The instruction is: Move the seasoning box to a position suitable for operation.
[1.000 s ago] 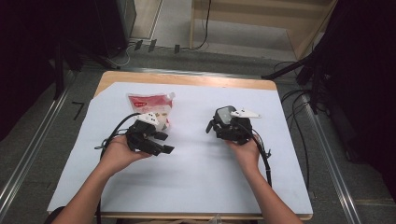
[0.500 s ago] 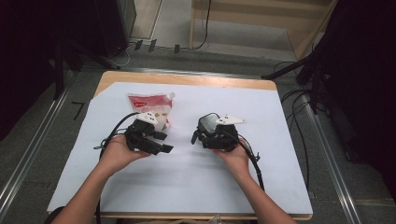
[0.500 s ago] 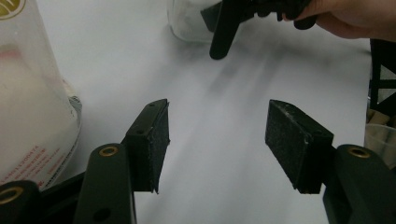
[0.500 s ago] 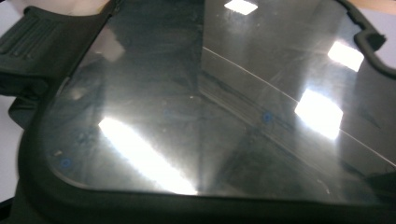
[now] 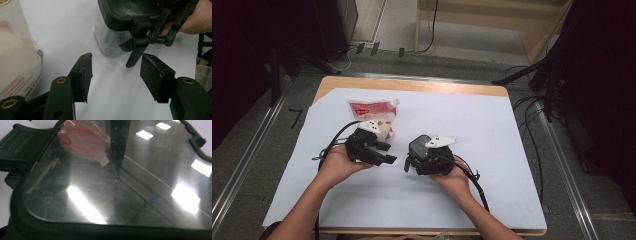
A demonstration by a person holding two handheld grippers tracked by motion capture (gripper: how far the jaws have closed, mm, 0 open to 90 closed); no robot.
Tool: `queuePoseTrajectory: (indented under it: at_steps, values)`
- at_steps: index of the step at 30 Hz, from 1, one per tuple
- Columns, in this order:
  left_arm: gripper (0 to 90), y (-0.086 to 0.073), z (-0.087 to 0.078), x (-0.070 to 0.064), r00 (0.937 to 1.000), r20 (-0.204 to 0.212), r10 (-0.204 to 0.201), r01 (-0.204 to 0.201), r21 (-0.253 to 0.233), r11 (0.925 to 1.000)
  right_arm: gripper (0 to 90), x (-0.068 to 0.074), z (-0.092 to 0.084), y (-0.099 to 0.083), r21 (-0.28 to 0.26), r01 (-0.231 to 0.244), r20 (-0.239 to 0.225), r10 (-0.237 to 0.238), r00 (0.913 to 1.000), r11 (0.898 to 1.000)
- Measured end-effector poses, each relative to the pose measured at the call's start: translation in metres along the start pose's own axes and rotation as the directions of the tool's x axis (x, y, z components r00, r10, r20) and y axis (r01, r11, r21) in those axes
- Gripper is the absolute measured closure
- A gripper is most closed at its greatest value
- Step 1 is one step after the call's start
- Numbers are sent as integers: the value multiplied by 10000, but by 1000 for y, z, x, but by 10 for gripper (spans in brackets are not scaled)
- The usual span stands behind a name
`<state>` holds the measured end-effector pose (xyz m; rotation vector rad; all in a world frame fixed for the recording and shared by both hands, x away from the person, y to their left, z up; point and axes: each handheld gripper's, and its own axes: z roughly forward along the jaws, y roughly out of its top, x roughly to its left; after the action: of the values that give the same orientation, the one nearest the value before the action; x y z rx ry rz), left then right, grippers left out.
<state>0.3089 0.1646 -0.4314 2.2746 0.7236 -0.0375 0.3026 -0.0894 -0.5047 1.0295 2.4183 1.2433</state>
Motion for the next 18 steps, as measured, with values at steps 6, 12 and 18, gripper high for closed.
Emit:
queuePoseTrajectory:
  at_steps: [6, 12, 18]
  values:
    - [444, 0, 0, 0, 10000, -1, -2, 2, -26, 10000, 153, 1, -1, -5, -118, 352, 13, -352, 9994, 9993]
    - [441, 1, 1, -3, 10000, -4, 47, -47, -13, 10000, 116, 0, -2, -6, 108, 260, -241, -257, 9994, 9996]
    - [433, 0, 1, -3, 9999, -61, 91, -93, -186, 9998, 103, -3, -8, -7, 774, 187, -486, -150, 9987, 9968]
